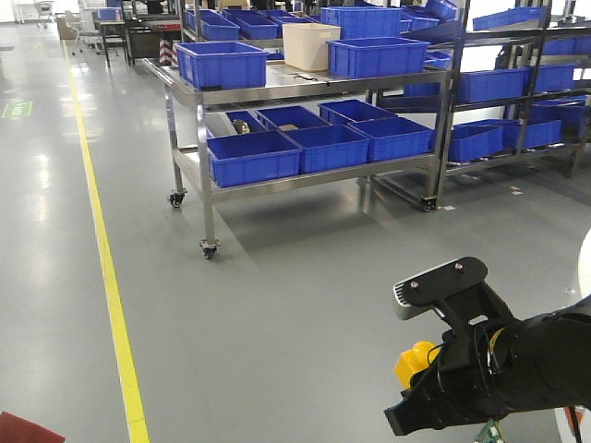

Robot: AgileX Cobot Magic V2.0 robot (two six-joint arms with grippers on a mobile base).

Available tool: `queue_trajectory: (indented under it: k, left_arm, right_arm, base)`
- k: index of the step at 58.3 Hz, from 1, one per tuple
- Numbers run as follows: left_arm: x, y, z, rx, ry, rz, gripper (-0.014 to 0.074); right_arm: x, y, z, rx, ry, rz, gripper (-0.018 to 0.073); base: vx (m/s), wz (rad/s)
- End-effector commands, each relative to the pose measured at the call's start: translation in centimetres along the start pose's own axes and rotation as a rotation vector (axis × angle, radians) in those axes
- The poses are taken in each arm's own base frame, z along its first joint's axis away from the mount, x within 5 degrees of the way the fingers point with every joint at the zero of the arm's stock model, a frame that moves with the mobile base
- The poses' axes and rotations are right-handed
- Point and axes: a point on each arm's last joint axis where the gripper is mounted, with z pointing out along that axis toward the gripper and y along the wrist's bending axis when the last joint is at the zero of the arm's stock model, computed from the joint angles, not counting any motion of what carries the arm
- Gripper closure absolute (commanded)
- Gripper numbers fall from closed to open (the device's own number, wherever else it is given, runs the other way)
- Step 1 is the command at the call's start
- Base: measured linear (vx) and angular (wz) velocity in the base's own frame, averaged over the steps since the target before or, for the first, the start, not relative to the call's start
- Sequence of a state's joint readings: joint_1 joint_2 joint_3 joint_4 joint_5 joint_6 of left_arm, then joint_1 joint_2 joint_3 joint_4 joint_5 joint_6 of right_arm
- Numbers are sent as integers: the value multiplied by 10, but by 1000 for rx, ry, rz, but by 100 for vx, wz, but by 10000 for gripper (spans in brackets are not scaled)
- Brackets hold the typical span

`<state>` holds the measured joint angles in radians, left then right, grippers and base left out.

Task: Pick red and yellow blocks into blue bin
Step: 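Drive the base across the floor holding both blocks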

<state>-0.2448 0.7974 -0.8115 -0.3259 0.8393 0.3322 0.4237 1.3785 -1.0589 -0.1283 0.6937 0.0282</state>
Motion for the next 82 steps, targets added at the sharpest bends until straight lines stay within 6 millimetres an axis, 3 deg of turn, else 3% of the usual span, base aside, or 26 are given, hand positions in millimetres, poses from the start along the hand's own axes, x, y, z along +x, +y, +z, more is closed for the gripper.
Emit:
queue_trajectory:
  k: [1,82]
  left_arm:
    - [-11,-2,-6,1,-88,-9,308]
    - [-12,-1,-6,0,-91,-9,308]
  right_arm:
    - [-12,-4,-17,16,-106,-8,335]
    - [-12,-4,-17,16,-105,-8,335]
  base:
    - [9,11]
    - [26,-5]
